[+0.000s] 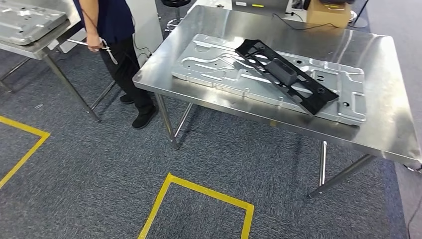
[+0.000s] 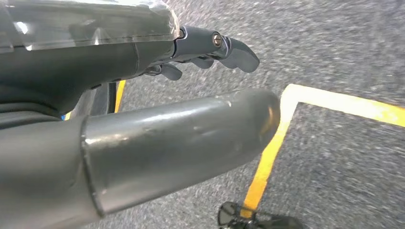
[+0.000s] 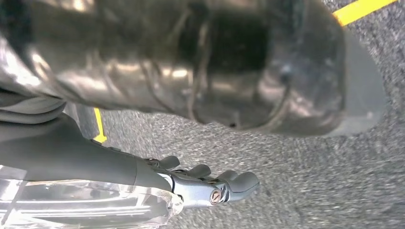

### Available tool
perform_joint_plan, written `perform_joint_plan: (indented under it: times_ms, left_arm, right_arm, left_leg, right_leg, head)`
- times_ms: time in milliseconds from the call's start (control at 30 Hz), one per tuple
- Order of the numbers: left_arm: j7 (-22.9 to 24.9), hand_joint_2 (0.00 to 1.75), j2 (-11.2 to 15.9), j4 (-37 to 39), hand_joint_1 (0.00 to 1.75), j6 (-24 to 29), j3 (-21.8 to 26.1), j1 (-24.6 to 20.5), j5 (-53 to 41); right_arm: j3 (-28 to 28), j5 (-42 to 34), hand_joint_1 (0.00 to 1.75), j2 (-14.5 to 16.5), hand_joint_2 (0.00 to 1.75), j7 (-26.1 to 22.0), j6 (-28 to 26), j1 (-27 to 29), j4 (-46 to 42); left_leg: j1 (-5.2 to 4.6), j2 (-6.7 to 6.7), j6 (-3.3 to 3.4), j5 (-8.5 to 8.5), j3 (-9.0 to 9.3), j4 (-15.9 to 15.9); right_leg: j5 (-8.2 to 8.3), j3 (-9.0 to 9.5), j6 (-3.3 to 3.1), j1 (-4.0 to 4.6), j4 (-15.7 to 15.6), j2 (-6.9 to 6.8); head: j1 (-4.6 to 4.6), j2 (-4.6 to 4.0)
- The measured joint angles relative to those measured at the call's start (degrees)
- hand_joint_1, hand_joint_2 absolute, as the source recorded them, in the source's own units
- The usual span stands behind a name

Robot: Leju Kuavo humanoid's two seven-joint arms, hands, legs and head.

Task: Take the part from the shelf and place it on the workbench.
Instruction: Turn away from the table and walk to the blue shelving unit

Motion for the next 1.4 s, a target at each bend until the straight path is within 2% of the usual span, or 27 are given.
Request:
perform_joint_plan:
  times_ms: [33,100,167,233,300,367,400,433,467,500,533,600,667,733,767,800,900,933,967,1000,1067,1133,1167,1233,1267,1333,1400]
  left_arm:
    - [0.0,0.00,0.0,0.0,0.00,0.0,0.0,0.0,0.0]
    - [0.0,0.00,0.0,0.0,0.00,0.0,0.0,-0.1,0.0]
    - [0.0,0.00,0.0,-0.1,0.00,0.0,0.0,-0.1,0.0]
    - [0.0,0.00,0.0,-0.1,0.00,0.0,0.0,0.1,0.0]
    - [0.0,0.00,0.0,-0.1,0.00,0.0,0.1,0.1,0.0]
    - [0.0,0.00,-0.1,-0.1,0.00,0.0,0.1,0.0,0.0]
    - [0.0,0.00,-0.1,-0.1,0.00,0.0,0.1,0.0,0.0]
    - [0.0,0.00,-0.1,-0.1,0.00,0.0,0.1,0.0,0.0]
    - [0.0,0.00,-0.1,-0.1,0.00,0.0,0.1,0.0,0.0]
    - [0.0,0.00,-0.1,-0.1,0.00,0.0,0.1,0.0,0.0]
    - [0.0,0.00,-0.1,-0.1,0.00,0.0,0.1,0.1,0.0]
    - [0.0,0.00,-0.2,-0.1,0.00,0.0,0.1,0.0,0.0]
    - [0.0,0.00,-0.4,-0.1,0.00,0.1,0.1,-0.1,0.0]
    - [0.0,0.00,-0.4,-0.1,0.00,0.1,0.2,0.0,0.1]
    - [0.0,0.00,-0.4,-0.1,0.00,0.1,0.2,0.1,0.1]
    - [0.0,0.00,-0.5,-0.1,0.00,0.1,0.2,0.2,0.1]
    - [0.0,0.00,-0.5,-0.1,0.00,0.1,0.3,0.0,0.1]
    - [0.0,0.00,-0.5,-0.1,0.00,0.1,0.3,0.0,0.1]
    - [0.0,0.00,-0.5,-0.1,0.00,0.1,0.3,0.0,0.1]
    - [0.0,0.00,-0.5,-0.1,0.00,0.1,0.3,0.1,0.1]
    - [0.0,0.00,-0.5,-0.1,0.00,0.1,0.3,0.2,0.1]
    - [0.0,0.00,-0.5,-0.1,0.00,0.1,0.3,0.0,0.1]
    - [0.0,0.00,-0.5,-0.1,0.00,0.1,0.3,0.0,0.1]
    - [0.0,0.00,-0.5,-0.1,0.00,0.1,0.4,0.1,0.1]
    - [0.0,0.00,-0.5,-0.1,0.00,0.1,0.4,0.2,0.1]
    - [0.0,0.00,-0.5,-0.1,0.00,0.1,0.4,0.2,0.1]
    - [0.0,0.00,-0.5,-0.1,0.00,0.1,0.4,0.1,0.1]
  right_arm:
    - [0.0,0.0,0.00,0.0,0.00,0.0,0.0,0.0,0.0]
    - [0.0,0.2,0.00,-0.1,0.00,0.2,0.1,-0.1,0.0]
    - [0.1,0.4,0.00,-0.1,0.00,0.4,0.1,-0.2,0.1]
    - [0.1,0.6,0.00,-0.1,0.00,0.4,0.2,-0.4,0.1]
    - [0.1,0.7,0.00,-0.2,0.00,0.5,0.4,-0.4,0.1]
    - [0.1,0.8,0.00,-0.4,0.00,0.7,0.7,-0.3,0.1]
    - [0.1,0.8,0.00,-0.4,0.00,0.8,0.8,-0.2,0.1]
    - [0.1,0.9,0.00,-0.5,0.00,0.9,0.9,-0.2,0.2]
    - [0.1,1.0,0.00,-0.6,0.00,0.9,1.0,-0.1,0.2]
    - [0.1,1.0,0.00,-0.6,0.00,1.0,1.0,-0.1,0.2]
    - [0.1,1.1,0.00,-0.7,0.00,1.1,1.0,-0.1,0.2]
    - [0.1,1.2,0.00,-0.8,0.00,1.2,1.0,0.0,0.3]
    - [0.2,1.3,0.00,-1.0,0.00,1.2,1.1,0.0,0.3]
    - [0.3,1.5,0.00,-1.1,0.00,1.3,1.1,-0.2,0.4]
    - [0.4,1.6,0.00,-1.1,0.00,1.3,1.1,-0.2,0.4]
    - [0.4,1.7,0.00,-1.1,0.00,1.3,1.2,-0.2,0.5]
    - [0.5,1.8,0.00,-1.1,0.00,1.4,1.3,0.0,0.5]
    - [0.5,1.8,0.00,-1.1,0.00,1.4,1.3,0.0,0.5]
    - [0.5,1.8,0.00,-1.1,0.00,1.4,1.3,0.0,0.5]
    - [0.5,1.8,0.00,-1.1,0.00,1.4,1.3,0.0,0.5]
    - [0.6,1.8,0.00,-1.1,0.00,1.4,1.3,-0.1,0.5]
    - [0.7,1.8,0.00,-1.1,0.00,1.4,1.3,-0.1,0.5]
    - [0.8,1.8,0.00,-1.1,0.00,1.4,1.3,-0.2,0.5]
    - [0.9,1.8,0.00,-1.1,0.00,1.4,1.3,-0.3,0.5]
    - [1.0,1.8,0.00,-1.1,0.00,1.4,1.3,-0.4,0.5]
    - [1.0,1.8,0.00,-1.2,0.00,1.4,1.3,-0.4,0.6]
    - [1.0,1.8,0.00,-1.2,0.00,1.5,1.3,-0.3,0.6]
  left_leg:
    - [-0.01,0.73,0.09,1.95,2.14,-3.8]
    - [-0.38,2.75,0.54,4.10,5.89,-10.9]
    - [-0.75,3.29,1.11,4.09,6.75,-13.0]
    - [-0.67,2.20,1.77,4.42,6.60,-13.2]
    - [-0.47,1.29,2.55,4.85,6.66,-13.6]
    - [-0.40,0.31,3.04,5.17,6.48,-13.8]
    - [-0.44,-0.23,3.15,5.24,6.33,-13.7]
    - [-0.48,-0.83,3.18,5.27,6.24,-13.6]
    - [-0.51,-1.51,3.19,5.28,6.22,-13.6]
    - [-0.53,-2.24,3.16,5.26,6.25,-13.4]
    - [-0.54,-3.00,3.11,5.23,6.33,-13.4]
    - [-0.54,-4.34,2.84,5.21,6.29,-13.2]
    - [-0.41,-5.42,2.21,5.40,5.91,-13.2]
    - [-0.28,-6.52,1.39,5.68,5.61,-13.4]
    - [-0.32,-6.28,1.09,5.48,5.45,-13.2]
    - [-0.38,-5.29,0.86,4.67,4.90,-12.1]
    - [-0.37,-1.07,0.31,-0.57,0.36,-2.5]
    - [-0.32,-0.55,0.09,-1.71,-1.07,0.7]
    - [-0.27,-0.33,-0.07,-1.83,-1.63,2.1]
    - [-0.22,-0.13,-0.16,-0.86,-1.04,1.2]
    - [-0.21,1.37,-0.05,2.62,3.07,-6.3]
    - [-0.53,3.00,0.46,4.50,6.39,-12.6]
    - [-0.72,3.33,0.75,4.47,6.79,-13.5]
    - [-0.79,2.30,1.39,4.66,6.57,-13.6]
    - [-0.69,1.85,1.72,4.83,6.59,-13.7]
    - [-0.42,0.89,2.43,5.25,6.68,-14.1]
    - [-0.46,-0.07,2.80,5.45,6.41,-14.1]
  right_leg:
    - [-0.15,0.08,0.14,0.01,0.2,-0.60]
    - [-0.54,0.17,0.67,0.26,0.6,-1.62]
    - [-0.75,0.27,1.18,0.54,0.8,-2.46]
    - [-0.89,0.51,1.69,0.47,0.8,-2.87]
    - [-2.68,-0.14,2.33,0.21,2.8,-0.85]
    - [-6.57,-2.93,2.70,-0.01,9.0,1.73]
    - [-8.30,-4.73,2.77,-0.04,12.8,2.20]
    - [-9.14,-6.12,2.78,-0.06,15.7,2.39]
    - [-8.70,-6.62,2.72,-0.05,16.6,2.47]
    - [-7.09,-6.02,2.56,-0.05,15.2,2.63]
    - [-4.72,-4.52,2.30,-0.03,11.8,3.10]
    - [-1.25,-1.21,1.62,-0.02,4.2,5.56]
    - [-0.62,-0.06,1.23,0.12,1.2,7.10]
    - [-0.41,0.09,0.96,0.05,0.6,6.11]
    - [-0.20,0.32,0.70,-0.09,0.1,5.44]
    - [0.05,0.56,0.40,-0.25,-0.4,4.68]
    - [0.24,0.66,-0.17,-0.13,-0.9,2.28]
    - [0.15,0.57,-0.21,-0.04,-0.8,1.50]
    - [0.05,0.52,-0.21,0.00,-0.7,0.76]
    - [-0.07,0.54,-0.15,0.01,-0.5,0.09]
    - [-0.42,0.73,0.18,0.04,-0.2,-1.15]
    - [-0.79,0.89,0.71,0.29,0.1,-2.14]
    - [-0.88,0.94,0.97,0.42,0.2,-2.52]
    - [-0.94,1.12,1.47,0.51,0.2,-3.11]
    - [-1.26,1.17,1.79,0.41,0.4,-2.66]
    - [-3.60,0.14,2.37,0.14,3.2,-0.25]
    - [-7.48,-3.03,2.60,-0.05,10.2,2.01]
  head:
    - [0.00,0.00]
    - [0.01,0.00]
    - [0.03,0.00]
    - [0.03,0.00]
    - [0.04,0.00]
    - [0.05,0.00]
    - [0.05,0.00]
    - [0.05,0.00]
    - [0.05,0.00]
    - [0.05,0.00]
    - [0.05,0.00]
    - [0.05,0.00]
    - [0.04,0.00]
    - [0.04,0.00]
    - [0.05,0.00]
    - [-0.01,0.00]
    - [-0.15,0.00]
    - [-0.14,0.00]
    - [-0.14,0.00]
    - [-0.14,0.00]
    - [-0.15,0.00]
    - [-0.14,0.00]
    - [-0.13,0.00]
    - [-0.13,0.00]
    - [-0.12,0.00]
    - [-0.09,0.00]
    - [-0.08,0.00]
